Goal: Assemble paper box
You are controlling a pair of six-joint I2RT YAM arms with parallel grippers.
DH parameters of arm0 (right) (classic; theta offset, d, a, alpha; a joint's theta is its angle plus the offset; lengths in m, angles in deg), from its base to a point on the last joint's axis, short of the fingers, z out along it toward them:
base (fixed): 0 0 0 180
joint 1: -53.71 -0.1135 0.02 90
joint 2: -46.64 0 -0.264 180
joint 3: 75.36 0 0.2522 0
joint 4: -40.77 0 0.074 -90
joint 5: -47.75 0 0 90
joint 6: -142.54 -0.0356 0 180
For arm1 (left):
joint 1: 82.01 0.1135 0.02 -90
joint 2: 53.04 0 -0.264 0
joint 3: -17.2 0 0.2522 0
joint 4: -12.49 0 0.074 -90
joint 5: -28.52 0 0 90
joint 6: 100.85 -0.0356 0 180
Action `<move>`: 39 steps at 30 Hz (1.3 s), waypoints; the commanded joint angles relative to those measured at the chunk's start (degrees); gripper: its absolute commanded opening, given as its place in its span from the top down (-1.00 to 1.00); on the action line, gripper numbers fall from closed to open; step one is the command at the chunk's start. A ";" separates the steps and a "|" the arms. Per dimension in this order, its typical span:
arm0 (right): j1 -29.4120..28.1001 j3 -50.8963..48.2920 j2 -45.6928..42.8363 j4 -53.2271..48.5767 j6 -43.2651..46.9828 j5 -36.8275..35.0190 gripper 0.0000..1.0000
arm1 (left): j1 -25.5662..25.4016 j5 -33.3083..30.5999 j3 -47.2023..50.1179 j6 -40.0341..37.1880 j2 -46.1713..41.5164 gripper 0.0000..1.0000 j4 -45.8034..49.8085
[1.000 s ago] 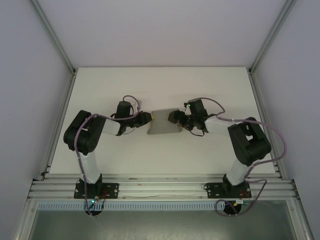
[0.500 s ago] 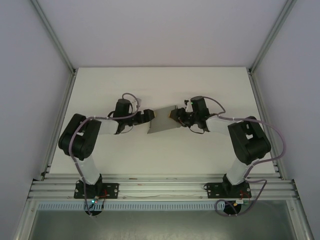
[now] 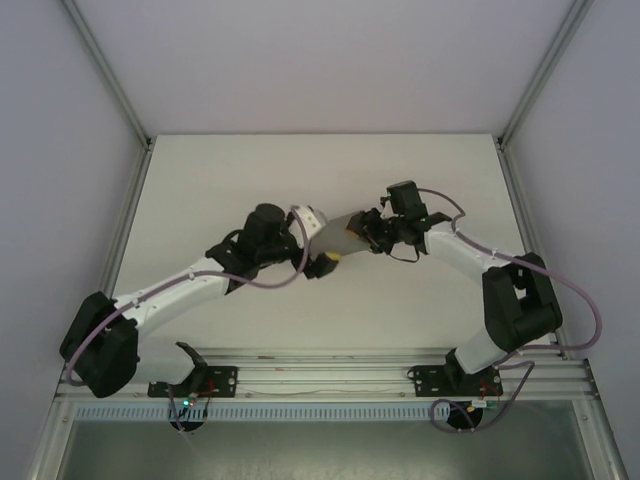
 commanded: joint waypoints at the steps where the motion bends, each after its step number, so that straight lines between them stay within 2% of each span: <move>1: 1.59 2.38 -2.00 -9.38 -3.24 5.36 0.07 | -1.85 -10.66 -1.60 -14.12 -1.30 -0.99 11.73; 6: 2.45 2.79 -2.46 -10.64 -6.86 9.72 0.13 | -6.84 -16.92 -2.11 -19.05 0.12 -0.99 13.00; 10: 2.45 2.70 -3.30 -11.07 -9.17 13.12 0.14 | -8.84 -26.94 -1.82 -20.20 3.18 -0.99 9.56; 12: 2.52 2.88 -3.88 -12.51 -9.33 13.66 0.13 | -9.58 -30.59 -2.93 -19.82 4.29 -0.99 11.08; 17: 2.49 2.35 -4.34 -11.67 -11.58 15.67 0.13 | -9.73 -34.26 -2.44 -20.84 5.98 -1.00 7.95; 20: 2.53 2.61 -3.79 -11.68 -12.21 17.53 0.16 | -9.75 -33.63 -2.03 -20.94 5.48 -0.99 6.75; 24: 2.56 2.58 -3.78 -11.40 -12.84 18.48 0.07 | -9.80 -34.46 -0.68 -21.73 4.88 -0.79 5.08; 26: 2.56 2.49 -4.01 -11.56 -12.68 18.54 0.10 | -9.74 -33.76 0.30 -22.10 4.42 -0.68 4.07; 34: 2.59 1.67 -4.11 -10.52 -13.63 19.63 0.07 | -9.71 -31.31 0.56 -22.46 3.53 -0.07 3.70; 39: 2.53 1.37 -5.23 -10.54 -13.81 18.88 -0.10 | -9.41 -30.04 0.76 -23.46 3.00 0.19 3.56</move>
